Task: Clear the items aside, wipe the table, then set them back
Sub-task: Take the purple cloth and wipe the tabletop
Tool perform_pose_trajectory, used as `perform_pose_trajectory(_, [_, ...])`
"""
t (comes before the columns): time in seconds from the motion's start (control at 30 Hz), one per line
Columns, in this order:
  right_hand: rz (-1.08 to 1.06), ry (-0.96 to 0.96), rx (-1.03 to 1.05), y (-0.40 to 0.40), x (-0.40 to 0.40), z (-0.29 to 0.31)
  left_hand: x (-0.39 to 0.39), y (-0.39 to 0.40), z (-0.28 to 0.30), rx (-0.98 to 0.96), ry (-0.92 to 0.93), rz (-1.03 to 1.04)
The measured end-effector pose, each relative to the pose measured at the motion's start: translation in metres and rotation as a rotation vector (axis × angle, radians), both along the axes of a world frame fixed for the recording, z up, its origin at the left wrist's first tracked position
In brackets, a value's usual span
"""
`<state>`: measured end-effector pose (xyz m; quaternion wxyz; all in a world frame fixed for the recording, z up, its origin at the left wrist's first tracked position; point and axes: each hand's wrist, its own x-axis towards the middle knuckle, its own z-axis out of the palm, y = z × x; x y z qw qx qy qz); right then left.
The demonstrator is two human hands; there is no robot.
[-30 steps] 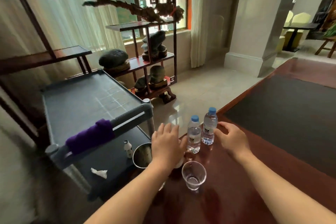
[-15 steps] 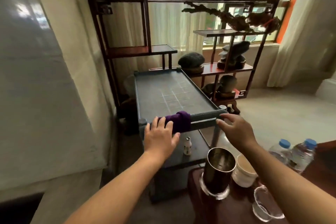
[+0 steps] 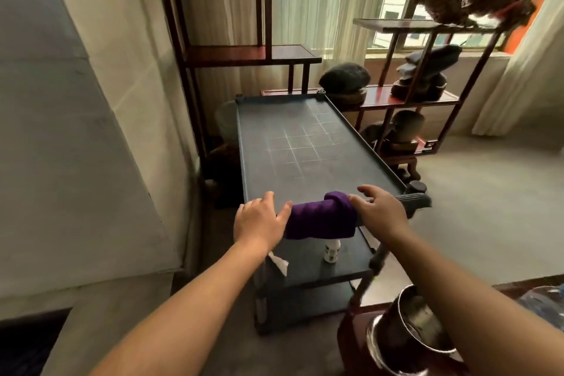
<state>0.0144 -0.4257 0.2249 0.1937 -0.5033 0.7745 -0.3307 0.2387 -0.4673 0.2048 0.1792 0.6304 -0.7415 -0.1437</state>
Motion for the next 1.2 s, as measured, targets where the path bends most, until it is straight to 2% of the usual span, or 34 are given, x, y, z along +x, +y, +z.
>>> perform_pose_trajectory(0.23, [-0.043, 0.143, 0.221, -0.066, -0.005, -0.012, -0.036, -0.072, -0.006, 0.303, 0.038, -0.091])
perform_pose_trajectory(0.37, [0.083, 0.229, 0.420, -0.089, -0.002, -0.019, -0.049, -0.093, -0.011, 0.540, 0.005, -0.149])
perform_pose_trajectory(0.53, [0.155, 0.115, 0.351, -0.096, -0.003, -0.022, -0.053, -0.105, -0.016, 0.748, 0.057, -0.149])
perform_pose_trajectory(0.63, [0.148, -0.105, 0.223, -0.096, -0.006, -0.019, -0.053, -0.108, -0.013, 0.790, 0.069, -0.143])
perform_pose_trajectory(0.77, [0.097, -0.563, 0.054, -0.087, -0.011, -0.009, -0.053, -0.105, -0.012, 0.741, 0.272, -0.145])
perform_pose_trajectory(0.83, [0.087, -0.670, 0.033, -0.082, -0.013, -0.004, -0.055, -0.101, -0.010, 0.703, 0.411, -0.140])
perform_pose_trajectory(1.07, [0.097, -0.642, 0.023, -0.069, -0.019, 0.004, -0.044, -0.093, 0.013, 0.442, 0.921, -0.222])
perform_pose_trajectory(1.2, [0.254, -0.541, 0.158, -0.066, -0.016, 0.014, -0.038, -0.086, 0.027, 0.303, 0.923, -0.363])
